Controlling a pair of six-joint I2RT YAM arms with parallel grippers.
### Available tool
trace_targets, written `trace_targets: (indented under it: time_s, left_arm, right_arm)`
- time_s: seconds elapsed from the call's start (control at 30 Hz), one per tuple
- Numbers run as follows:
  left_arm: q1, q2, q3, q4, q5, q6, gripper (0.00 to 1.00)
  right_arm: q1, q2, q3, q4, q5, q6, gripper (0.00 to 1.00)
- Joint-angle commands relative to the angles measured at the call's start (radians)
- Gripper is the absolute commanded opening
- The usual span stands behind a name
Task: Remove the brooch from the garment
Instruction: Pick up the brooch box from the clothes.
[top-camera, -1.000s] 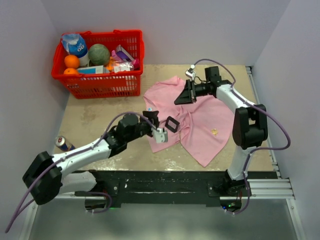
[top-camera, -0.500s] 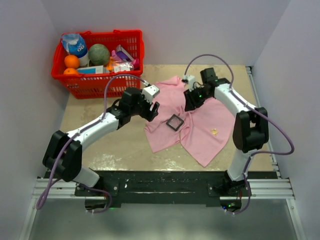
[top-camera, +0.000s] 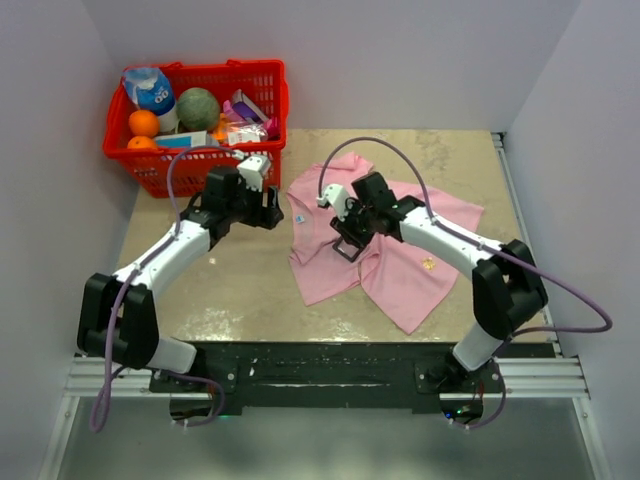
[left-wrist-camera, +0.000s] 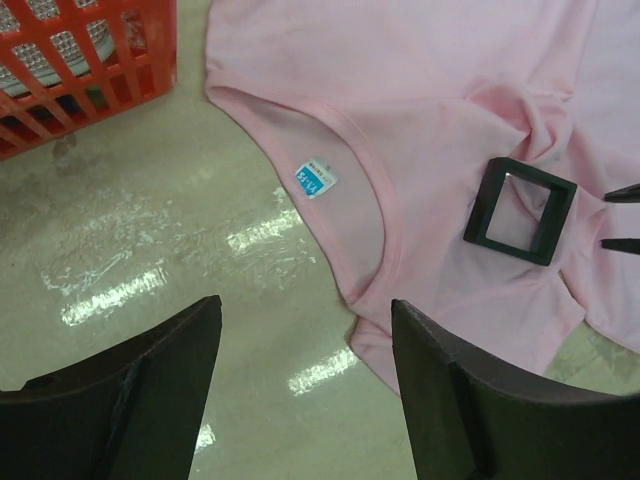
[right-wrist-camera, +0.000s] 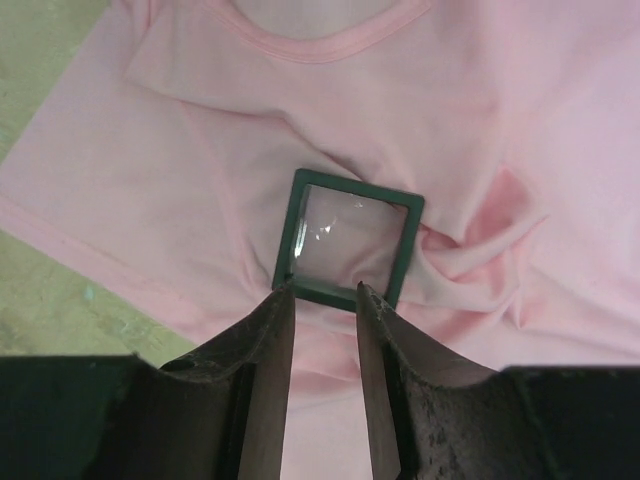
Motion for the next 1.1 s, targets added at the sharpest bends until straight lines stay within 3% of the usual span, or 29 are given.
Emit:
trace_targets:
  time_s: [0.0,0.2,0.77,0.87,1.07]
  left_arm:
    - [0.007,-0.085,-0.028,0.015,0.030,-0.016,0.73]
    - [0.032,-0.154,-0.093,0.030,0.041,-0.025,0.72]
    - [0.058,-0.193,-0.136,0.044,0.067,-0.014,0.71]
    - [0.059,-0.185,-0.133,0.046,0.070,-0.014,0.71]
    - [0.059,-0.174,-0.113,0.044,0.082,-0.008,0.70]
  right_arm:
    - [0.084,0.070,0.024,0.045,0.093,-0.010,0.35]
    - [0.114,0.161,0.063,0.043,0.196,0.067,0.36]
    - [0.159,0.281,0.104,0.031,0.325,0.016,0.32]
    - [0.162,0.305,0.107,0.007,0.343,0.021,0.25]
    - [0.159,0.255,0.171,-0.039,0.324,0.090,0.00]
